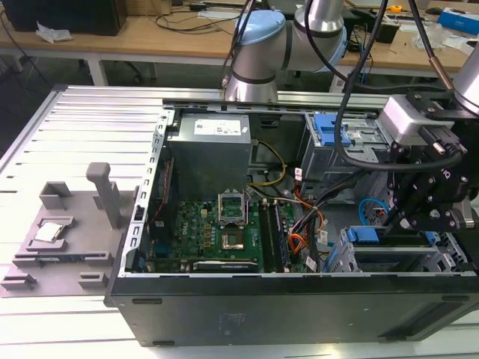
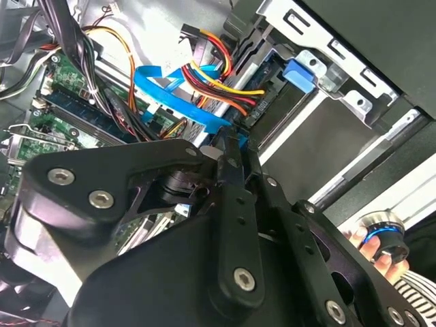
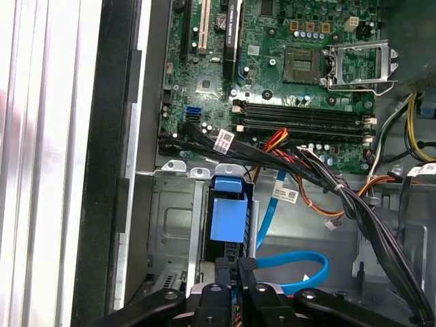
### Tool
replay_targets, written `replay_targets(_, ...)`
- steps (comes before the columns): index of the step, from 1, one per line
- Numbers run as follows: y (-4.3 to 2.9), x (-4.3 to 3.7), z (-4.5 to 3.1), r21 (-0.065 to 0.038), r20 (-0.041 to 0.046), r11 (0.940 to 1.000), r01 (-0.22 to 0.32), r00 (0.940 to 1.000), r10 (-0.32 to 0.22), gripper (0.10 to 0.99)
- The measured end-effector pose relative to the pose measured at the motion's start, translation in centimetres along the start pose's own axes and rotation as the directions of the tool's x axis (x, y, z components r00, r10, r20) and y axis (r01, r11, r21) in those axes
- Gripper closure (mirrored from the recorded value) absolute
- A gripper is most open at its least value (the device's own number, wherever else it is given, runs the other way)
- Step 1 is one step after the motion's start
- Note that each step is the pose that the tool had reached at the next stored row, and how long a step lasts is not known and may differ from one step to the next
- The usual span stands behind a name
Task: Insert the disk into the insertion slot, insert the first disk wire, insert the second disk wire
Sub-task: 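Insert the second disk wire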
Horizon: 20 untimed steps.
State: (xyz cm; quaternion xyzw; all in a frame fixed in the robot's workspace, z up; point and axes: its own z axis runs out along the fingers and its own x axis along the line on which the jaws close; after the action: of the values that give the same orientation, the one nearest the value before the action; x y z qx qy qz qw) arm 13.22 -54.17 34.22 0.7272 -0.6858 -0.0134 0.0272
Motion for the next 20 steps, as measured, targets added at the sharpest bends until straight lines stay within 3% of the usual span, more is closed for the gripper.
replay_targets(11, -0.11, 0.00, 0.30, -0.004, 0.0000, 1.0000, 0.000, 1.0000, 0.000, 0.925)
replay_targets(13, -0.11, 0.01, 0.31, -0.004, 0.0001, 1.0000, 0.000, 1.0000, 0.000, 0.914)
replay_targets(14, -0.11, 0.00, 0.28, -0.004, 0.0002, 1.0000, 0.000, 1.0000, 0.000, 0.847)
replay_targets(17, -0.01, -0.13, -1.66, -0.004, 0.0001, 1.0000, 0.000, 1.0000, 0.000, 0.847)
replay_targets(19, 0.02, -0.27, -2.29, -0.004, 0.0001, 1.0000, 0.000, 1.0000, 0.000, 0.863)
replay_targets(20, 0.04, -0.30, -2.60, -0.004, 0.0002, 1.0000, 0.000, 1.0000, 0.000, 0.929)
